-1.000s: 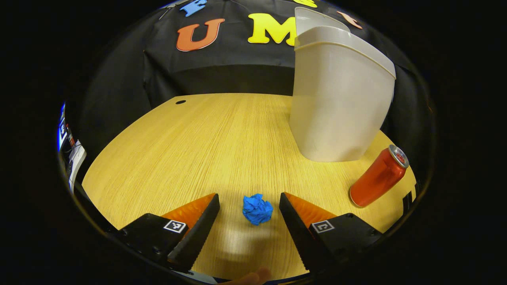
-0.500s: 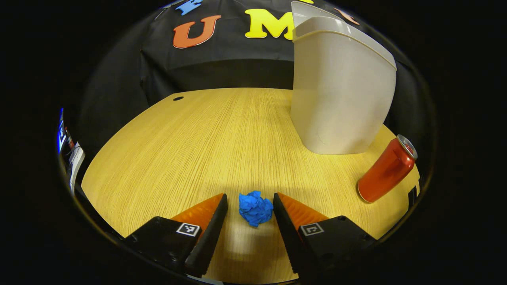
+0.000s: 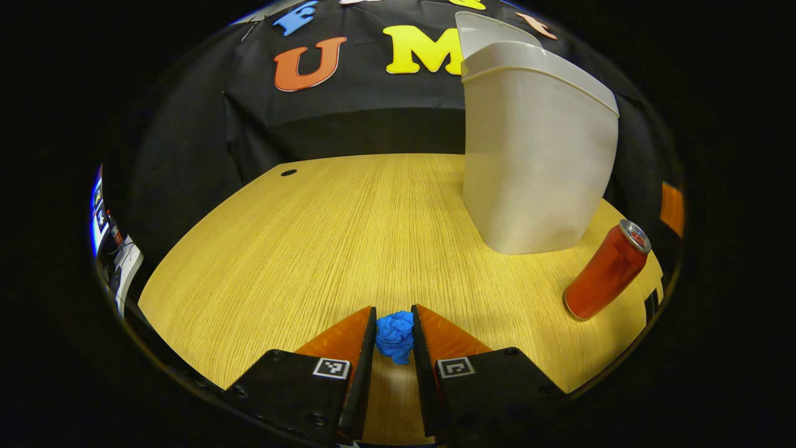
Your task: Press the lid of the desktop garbage bin to open it, pick up the crumpled paper on the desktop and throw it into the bin, then pick up the pop can on the desktop and drop it into the bin, and finally close the garbage bin lid.
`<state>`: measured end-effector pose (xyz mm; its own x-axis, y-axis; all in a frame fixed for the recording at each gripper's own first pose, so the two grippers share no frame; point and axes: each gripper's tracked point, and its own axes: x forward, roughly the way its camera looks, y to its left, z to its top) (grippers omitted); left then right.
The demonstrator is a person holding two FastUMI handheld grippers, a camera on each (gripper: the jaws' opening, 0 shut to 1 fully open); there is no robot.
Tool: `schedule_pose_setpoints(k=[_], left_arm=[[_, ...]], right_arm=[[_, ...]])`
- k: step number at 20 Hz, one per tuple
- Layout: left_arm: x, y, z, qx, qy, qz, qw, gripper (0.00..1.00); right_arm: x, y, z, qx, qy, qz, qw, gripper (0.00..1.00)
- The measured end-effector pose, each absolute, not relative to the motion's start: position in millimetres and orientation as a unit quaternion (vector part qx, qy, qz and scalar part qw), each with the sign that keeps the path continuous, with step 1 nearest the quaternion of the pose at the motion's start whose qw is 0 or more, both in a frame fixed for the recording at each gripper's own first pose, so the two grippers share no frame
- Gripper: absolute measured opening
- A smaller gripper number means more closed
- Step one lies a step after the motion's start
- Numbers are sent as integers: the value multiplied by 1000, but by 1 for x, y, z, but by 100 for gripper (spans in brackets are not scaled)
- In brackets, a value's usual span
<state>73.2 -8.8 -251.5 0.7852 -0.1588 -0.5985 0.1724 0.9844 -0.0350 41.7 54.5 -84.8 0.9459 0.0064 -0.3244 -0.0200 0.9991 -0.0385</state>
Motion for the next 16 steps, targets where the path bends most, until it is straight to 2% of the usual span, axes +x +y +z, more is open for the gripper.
schedule_pose_setpoints(k=[4, 8, 11, 12, 16], left_arm=[[81, 6, -219, 16, 262, -55, 963, 37], [76, 6, -196, 0, 235, -54, 971, 37], [75, 13, -176, -7, 204, -41, 978, 36], [74, 15, -168, -11, 192, -38, 981, 37], [72, 18, -155, -18, 168, -31, 985, 36]], right_arm=[[50, 47, -103, -30, 185, -24, 982, 96], [57, 46, -132, 14, 213, -49, 976, 98], [62, 49, -152, 30, 227, -54, 972, 94], [63, 49, -160, 31, 232, -55, 971, 98], [66, 56, -180, 6, 228, -61, 972, 96]])
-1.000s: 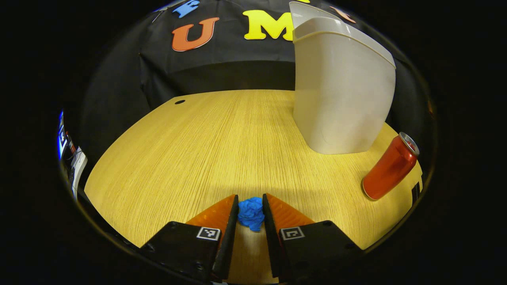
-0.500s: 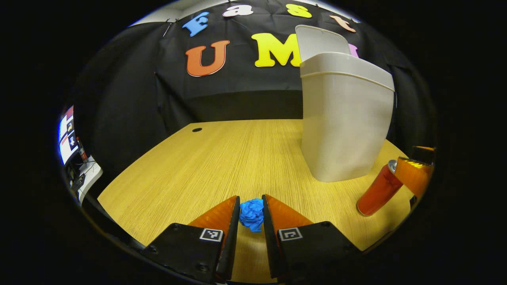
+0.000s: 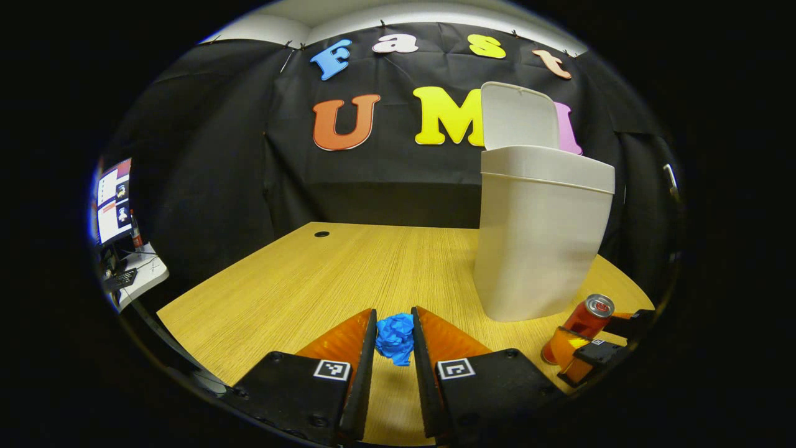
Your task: Press the lid of the desktop garbage bin to open it, pick up the crumpled paper on the desktop and throw it into the bin, then pick up the pop can on the desktop and drop it into the bin, and finally close the garbage bin lid.
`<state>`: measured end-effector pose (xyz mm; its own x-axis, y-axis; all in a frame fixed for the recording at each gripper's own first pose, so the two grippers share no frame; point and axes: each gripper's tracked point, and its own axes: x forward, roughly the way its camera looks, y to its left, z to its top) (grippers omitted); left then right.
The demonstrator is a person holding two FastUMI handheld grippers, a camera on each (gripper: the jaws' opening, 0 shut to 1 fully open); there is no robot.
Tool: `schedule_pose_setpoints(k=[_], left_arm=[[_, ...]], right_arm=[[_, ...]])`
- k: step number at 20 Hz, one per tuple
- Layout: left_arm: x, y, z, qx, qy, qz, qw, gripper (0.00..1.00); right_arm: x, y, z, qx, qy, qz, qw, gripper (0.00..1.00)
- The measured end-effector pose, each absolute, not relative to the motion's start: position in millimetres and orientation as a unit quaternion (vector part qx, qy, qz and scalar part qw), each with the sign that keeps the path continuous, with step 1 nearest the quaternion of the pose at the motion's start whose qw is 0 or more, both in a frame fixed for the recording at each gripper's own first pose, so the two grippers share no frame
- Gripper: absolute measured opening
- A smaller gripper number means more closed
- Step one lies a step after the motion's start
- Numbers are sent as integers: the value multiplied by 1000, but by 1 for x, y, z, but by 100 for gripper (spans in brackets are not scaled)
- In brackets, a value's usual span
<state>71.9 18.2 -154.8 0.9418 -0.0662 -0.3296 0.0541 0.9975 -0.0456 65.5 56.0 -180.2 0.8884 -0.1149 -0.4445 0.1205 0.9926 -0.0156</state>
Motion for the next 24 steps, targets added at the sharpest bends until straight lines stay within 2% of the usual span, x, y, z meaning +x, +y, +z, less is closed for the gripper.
schedule_pose_setpoints(k=[3, 4, 5, 8, 13, 14, 17, 24], left_arm=[[73, 18, -155, -19, 170, -32, 985, 36], [73, 17, -159, -22, 175, -33, 984, 41], [74, 16, -162, -25, 181, -33, 983, 37], [73, 15, -166, -28, 189, -31, 981, 37], [71, 5, -160, -29, 185, -44, 981, 37], [71, 4, -161, -28, 184, -46, 981, 37], [70, 5, -163, -30, 186, -45, 981, 37], [66, 5, -153, -28, 173, -40, 984, 37]], right_arm=[[66, 59, -192, -2, 232, -57, 971, 97], [66, 59, -195, 1, 235, -58, 970, 96], [67, 58, -197, 1, 238, -60, 969, 96], [67, 56, -199, -7, 228, -67, 971, 98], [65, 61, -201, -33, 211, -45, 976, 94], [65, 65, -202, -33, 207, -44, 977, 86], [66, 64, -192, -34, 194, -44, 979, 80], [57, 66, -157, -8, 166, -29, 986, 81]])
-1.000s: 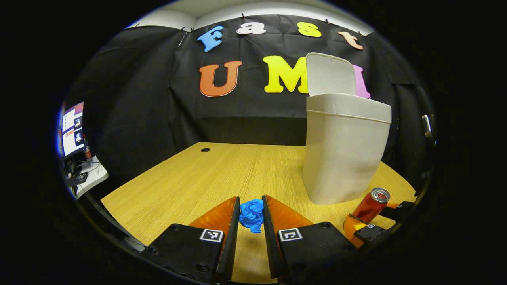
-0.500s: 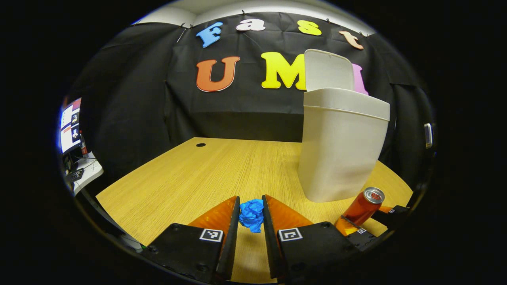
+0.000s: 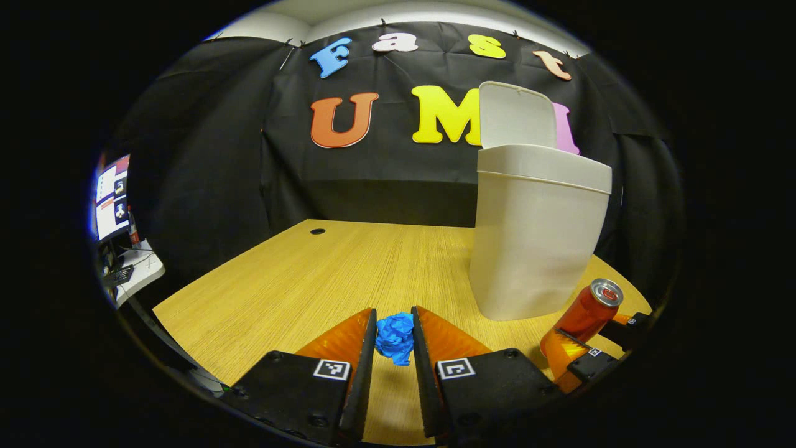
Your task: Press the lid of the desktop garbage bin to open it, pick up the crumpled paper on the desktop and throw it into the bin, then pick up the pop can on the desktop and drop it into the bin, and finally close the garbage bin lid.
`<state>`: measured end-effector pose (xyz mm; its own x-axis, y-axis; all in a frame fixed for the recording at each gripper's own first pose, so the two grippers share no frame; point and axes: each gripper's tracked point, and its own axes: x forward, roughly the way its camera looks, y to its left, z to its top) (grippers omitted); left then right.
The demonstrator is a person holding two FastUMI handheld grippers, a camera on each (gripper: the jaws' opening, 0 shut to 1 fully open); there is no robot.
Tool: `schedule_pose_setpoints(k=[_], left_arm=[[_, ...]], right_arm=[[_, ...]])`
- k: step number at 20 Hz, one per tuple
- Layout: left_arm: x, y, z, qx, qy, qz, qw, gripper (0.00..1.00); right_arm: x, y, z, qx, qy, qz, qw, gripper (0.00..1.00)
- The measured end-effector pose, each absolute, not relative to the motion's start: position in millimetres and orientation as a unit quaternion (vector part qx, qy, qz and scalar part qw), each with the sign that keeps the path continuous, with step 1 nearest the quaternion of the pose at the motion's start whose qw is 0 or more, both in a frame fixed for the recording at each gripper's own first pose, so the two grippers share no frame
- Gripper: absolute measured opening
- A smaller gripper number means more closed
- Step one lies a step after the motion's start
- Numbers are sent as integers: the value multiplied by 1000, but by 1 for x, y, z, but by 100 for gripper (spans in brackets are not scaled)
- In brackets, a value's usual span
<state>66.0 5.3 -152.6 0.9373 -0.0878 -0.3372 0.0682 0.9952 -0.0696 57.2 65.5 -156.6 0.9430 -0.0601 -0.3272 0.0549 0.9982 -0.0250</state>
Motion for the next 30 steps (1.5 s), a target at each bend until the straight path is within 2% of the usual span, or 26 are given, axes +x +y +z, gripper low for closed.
schedule_pose_setpoints(k=[11, 17, 21, 24, 27, 28, 29, 30], left_arm=[[53, 1, -124, -48, 151, -52, 986, 37], [52, -30, -73, -70, 128, -81, 986, 36], [75, -47, -23, -33, 97, -77, 992, 37], [91, -82, 6, -51, 95, -113, 988, 36], [117, -100, 37, -43, 80, -114, 989, 36], [127, -110, 44, -39, 77, -115, 990, 41], [139, -121, 51, -38, 73, -120, 989, 36], [150, -130, 57, -33, 69, -120, 990, 36]], right_arm=[[42, 28, -78, 13, 109, -30, 994, 81], [28, 29, -48, 22, 90, 19, 996, 81], [20, 24, -34, 18, 79, 23, 996, 81], [16, 20, -22, 18, 65, 26, 997, 80], [12, 12, -15, 23, 59, 27, 998, 80], [12, 10, -13, 27, 57, 27, 998, 81], [10, 7, -9, 30, 55, 25, 998, 81], [9, 3, -7, 32, 53, 23, 998, 81]])
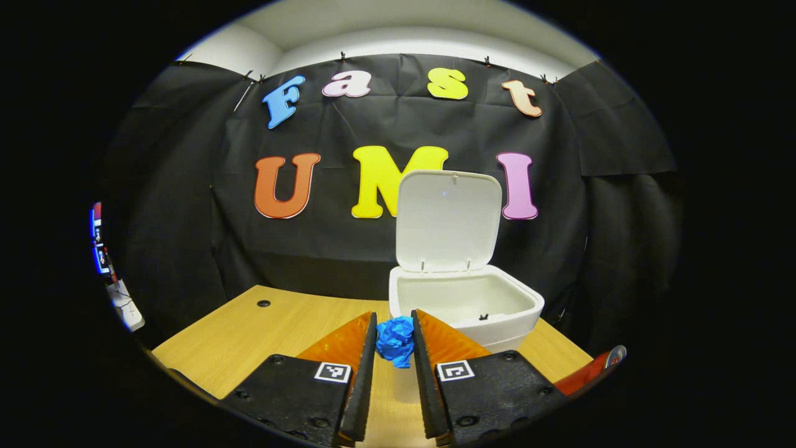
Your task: Press the lid of the desktop garbage bin to open it, pick up the crumpled paper on the desktop and throw it into the bin, then pick up the pop can on the desktop and drop it into the bin, and finally close the garbage bin lid.
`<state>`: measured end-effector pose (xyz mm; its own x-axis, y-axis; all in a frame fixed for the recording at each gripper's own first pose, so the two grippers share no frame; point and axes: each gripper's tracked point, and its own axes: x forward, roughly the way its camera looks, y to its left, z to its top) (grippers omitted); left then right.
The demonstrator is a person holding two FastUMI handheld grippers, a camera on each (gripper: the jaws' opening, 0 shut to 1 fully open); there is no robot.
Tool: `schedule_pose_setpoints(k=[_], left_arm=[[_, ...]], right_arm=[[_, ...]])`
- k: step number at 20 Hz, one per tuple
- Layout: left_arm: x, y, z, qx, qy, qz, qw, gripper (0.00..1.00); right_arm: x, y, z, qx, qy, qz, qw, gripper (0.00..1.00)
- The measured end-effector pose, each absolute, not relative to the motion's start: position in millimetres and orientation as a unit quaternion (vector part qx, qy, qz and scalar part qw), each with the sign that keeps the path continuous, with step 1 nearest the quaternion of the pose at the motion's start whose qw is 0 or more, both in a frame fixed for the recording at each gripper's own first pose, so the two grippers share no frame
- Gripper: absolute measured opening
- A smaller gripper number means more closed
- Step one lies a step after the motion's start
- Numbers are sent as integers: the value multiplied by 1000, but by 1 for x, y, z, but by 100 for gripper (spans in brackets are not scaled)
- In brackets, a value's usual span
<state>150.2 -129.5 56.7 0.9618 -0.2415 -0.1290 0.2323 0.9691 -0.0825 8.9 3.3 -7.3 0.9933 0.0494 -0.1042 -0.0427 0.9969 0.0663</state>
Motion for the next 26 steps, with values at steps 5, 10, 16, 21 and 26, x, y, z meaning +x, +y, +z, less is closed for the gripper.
schedule_pose_setpoints(k=[5, 10, 16, 21, 26], left_arm=[[208, -187, 96, 15, 2, -142, 990, 36], [227, -232, 79, -22, 1, -174, 985, 35], [262, -231, 44, -38, 39, -154, 987, 37], [270, -219, 32, -38, 43, -143, 988, 39], [266, -221, 30, -26, 42, -147, 988, 44]], right_arm=[[4, -3, 5, 32, 40, 22, 998, 80], [5, -9, 6, 19, 34, 15, 999, 80], [9, -5, -2, 26, 52, 25, 998, 81], [15, -8, -7, 30, 60, 21, 998, 80], [17, -3, -14, 30, 71, 25, 997, 80]])
